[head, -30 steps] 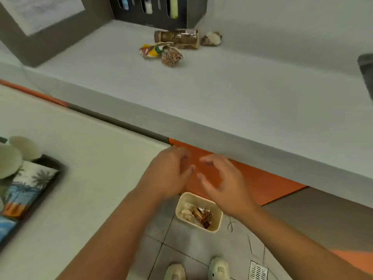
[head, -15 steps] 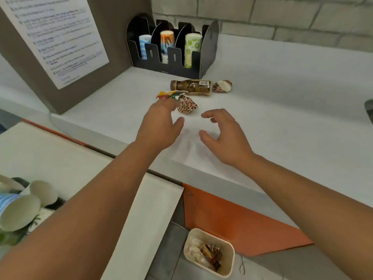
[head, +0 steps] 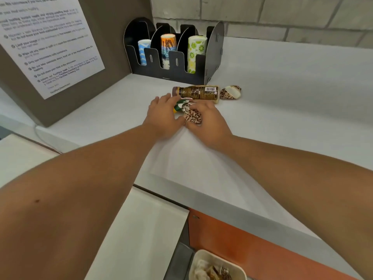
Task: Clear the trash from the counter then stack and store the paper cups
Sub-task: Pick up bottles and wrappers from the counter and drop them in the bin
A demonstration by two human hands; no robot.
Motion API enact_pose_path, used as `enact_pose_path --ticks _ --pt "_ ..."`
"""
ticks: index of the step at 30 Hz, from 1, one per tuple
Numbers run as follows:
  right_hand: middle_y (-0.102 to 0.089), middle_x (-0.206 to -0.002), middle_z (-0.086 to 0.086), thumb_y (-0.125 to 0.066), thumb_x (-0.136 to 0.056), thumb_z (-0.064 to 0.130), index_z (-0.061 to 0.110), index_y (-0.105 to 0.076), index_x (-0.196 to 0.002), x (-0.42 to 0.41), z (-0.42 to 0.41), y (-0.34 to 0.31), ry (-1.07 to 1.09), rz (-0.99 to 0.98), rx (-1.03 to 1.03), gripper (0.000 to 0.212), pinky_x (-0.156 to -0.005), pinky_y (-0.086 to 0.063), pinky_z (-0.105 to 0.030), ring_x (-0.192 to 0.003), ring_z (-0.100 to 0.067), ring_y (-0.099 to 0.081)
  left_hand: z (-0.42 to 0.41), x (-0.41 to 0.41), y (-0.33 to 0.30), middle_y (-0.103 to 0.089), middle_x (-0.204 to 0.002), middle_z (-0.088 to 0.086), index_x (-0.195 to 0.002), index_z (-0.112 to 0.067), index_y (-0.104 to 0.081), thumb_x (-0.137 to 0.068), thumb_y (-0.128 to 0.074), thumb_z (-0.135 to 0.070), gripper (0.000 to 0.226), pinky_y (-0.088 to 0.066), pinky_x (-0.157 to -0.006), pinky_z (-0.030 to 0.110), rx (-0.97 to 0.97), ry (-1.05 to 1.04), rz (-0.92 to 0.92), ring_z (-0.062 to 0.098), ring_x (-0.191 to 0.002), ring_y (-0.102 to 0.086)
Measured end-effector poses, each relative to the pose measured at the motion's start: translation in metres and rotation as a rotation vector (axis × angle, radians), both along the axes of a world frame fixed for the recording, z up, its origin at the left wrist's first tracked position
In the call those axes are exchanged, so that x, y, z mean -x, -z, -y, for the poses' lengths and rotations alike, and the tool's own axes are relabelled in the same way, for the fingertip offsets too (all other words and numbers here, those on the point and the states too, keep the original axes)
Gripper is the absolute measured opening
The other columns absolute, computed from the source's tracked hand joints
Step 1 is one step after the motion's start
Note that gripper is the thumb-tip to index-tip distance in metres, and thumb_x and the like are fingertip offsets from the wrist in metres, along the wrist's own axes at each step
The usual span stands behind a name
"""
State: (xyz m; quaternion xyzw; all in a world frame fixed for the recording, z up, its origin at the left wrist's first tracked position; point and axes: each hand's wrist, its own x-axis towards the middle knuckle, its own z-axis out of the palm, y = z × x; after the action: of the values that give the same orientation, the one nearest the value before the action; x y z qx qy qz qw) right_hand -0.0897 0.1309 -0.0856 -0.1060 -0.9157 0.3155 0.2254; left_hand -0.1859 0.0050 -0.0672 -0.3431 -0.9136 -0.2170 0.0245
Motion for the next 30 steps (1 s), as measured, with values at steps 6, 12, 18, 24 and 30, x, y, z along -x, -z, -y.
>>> enact_pose_path --ticks 6,12,18,24,30 --pt "-0.051 -0.124 -0.006 -0.073 -0.081 0.024 0.011 -0.061 -0.121 -0.013 0.001 -0.006 0.067 -0.015 0.042 0.044 -0.093 -0.045 -0.025 -0.108 -0.019 -0.055 0.001 -0.014 0.001 -0.056 -0.129 0.009 -0.135 -0.022 -0.054 -0.097 -0.052 -0.033 0.039 -0.039 -0.096 0.038 -0.065 -0.039 -0.066 0.032 -0.12 -0.042" --pt "-0.056 -0.114 -0.004 -0.074 -0.076 0.022 0.012 -0.064 -0.117 -0.06 0.015 -0.013 0.084 -0.017 0.077 0.044 -0.084 -0.044 -0.018 -0.101 -0.015 -0.057 0.02 -0.054 -0.001 -0.06 -0.125 0.008 -0.134 -0.02 -0.051 -0.099 -0.046 -0.035 0.038 -0.046 -0.087 0.042 -0.047 -0.026 -0.196 0.032 -0.11 -0.051" --pt "-0.056 -0.106 0.002 -0.074 -0.073 0.012 0.014 -0.067 -0.108 -0.127 0.041 -0.026 0.102 -0.155 0.2 0.036 -0.08 -0.038 0.0 -0.091 0.0 -0.053 0.04 -0.121 -0.011 -0.06 -0.113 0.004 -0.127 -0.016 -0.048 -0.1 -0.046 -0.035 0.034 -0.048 -0.081 0.037 -0.309 -0.108 -0.148 0.021 -0.104 -0.052" --pt "-0.06 -0.103 0.004 -0.075 -0.07 0.006 0.017 -0.068 -0.097 -0.198 0.065 -0.02 0.049 -0.191 0.267 0.03 -0.082 -0.044 -0.01 -0.096 -0.002 -0.057 0.057 -0.188 -0.003 -0.05 -0.097 -0.006 -0.111 -0.009 -0.053 -0.093 -0.043 -0.027 0.027 -0.046 -0.072 0.033 -0.602 -0.029 -0.115 0.014 -0.09 -0.047" --pt "-0.059 -0.109 -0.011 -0.073 -0.073 -0.001 0.003 -0.068 -0.097 -0.268 0.077 0.033 -0.165 -0.22 0.006 0.025 -0.094 -0.041 -0.015 -0.107 -0.009 -0.055 0.07 -0.256 0.02 -0.047 -0.089 -0.001 -0.093 -0.003 -0.055 -0.08 -0.048 -0.014 0.019 -0.039 -0.069 0.031 -0.76 0.008 -0.141 0.02 -0.082 -0.046"
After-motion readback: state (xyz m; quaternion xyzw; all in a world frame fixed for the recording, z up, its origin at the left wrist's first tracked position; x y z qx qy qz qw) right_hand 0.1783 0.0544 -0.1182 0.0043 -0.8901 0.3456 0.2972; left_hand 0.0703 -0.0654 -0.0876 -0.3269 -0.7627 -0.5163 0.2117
